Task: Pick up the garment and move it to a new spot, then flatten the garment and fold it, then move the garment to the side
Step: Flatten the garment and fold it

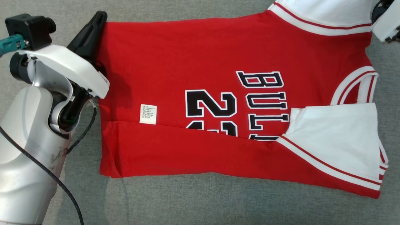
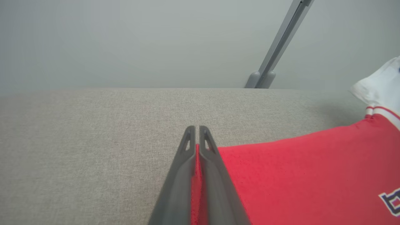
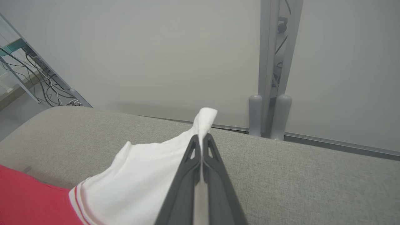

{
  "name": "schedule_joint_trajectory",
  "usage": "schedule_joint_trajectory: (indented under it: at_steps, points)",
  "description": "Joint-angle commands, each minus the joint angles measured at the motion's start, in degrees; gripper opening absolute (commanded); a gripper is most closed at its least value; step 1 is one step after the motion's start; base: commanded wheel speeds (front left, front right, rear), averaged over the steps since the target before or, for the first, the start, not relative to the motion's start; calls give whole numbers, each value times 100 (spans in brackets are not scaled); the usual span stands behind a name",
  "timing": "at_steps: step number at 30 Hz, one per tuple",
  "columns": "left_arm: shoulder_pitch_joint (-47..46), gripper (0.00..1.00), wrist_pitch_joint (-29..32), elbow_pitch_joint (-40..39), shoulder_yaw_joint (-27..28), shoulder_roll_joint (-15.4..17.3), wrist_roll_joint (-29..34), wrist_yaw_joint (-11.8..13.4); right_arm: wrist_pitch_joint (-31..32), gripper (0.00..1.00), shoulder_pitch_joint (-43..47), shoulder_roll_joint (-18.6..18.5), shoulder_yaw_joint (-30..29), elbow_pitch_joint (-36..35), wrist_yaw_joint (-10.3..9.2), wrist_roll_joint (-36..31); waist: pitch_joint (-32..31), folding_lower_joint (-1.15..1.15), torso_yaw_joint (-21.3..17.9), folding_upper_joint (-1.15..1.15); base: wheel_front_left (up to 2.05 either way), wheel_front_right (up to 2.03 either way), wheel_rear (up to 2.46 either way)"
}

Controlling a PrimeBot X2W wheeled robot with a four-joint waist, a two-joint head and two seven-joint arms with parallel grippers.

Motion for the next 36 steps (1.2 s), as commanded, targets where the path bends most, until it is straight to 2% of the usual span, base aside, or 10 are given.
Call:
schedule_joint_trajectory:
  at_steps: [1,10,16,21,27,34,35,36]
  points:
    - [91,0,27,-77,36,75,-23,47,-27,0,127,-79,-3,-108,0,64,-39,0,-59,0,0,0,0]
    - [708,0,176,-908,265,379,-237,308,-200,0,988,-451,-178,-1443,1,490,-176,0,-247,0,0,0,0]
    - [1476,0,237,-1626,555,606,-549,502,-262,0,2160,-669,-625,-2647,2,892,-282,0,-436,0,0,0,0]
    - [2262,0,296,-2209,867,797,-809,782,-261,0,3389,-727,-1153,-3417,2,1058,-341,0,-600,0,0,0,0]
    - [3026,0,286,-2531,1101,797,-1077,1022,-302,0,4757,-377,-1769,-3899,2,1100,-424,0,-688,0,0,0,0]
    - [3408,0,347,-2304,1075,634,-1345,1053,-129,0,5727,230,-2075,-3963,2,748,-515,0,-718,0,0,0,0]
    - [3407,0,337,-2249,1068,585,-1372,1034,-149,9,5793,342,-2135,-3932,2,688,-529,0,-719,0,0,0,0]
    - [3407,0,337,-2249,1068,585,-1372,1034,-149,9,5793,342,-2135,-3932,2,688,-529,0,-719,0,0,0,0]
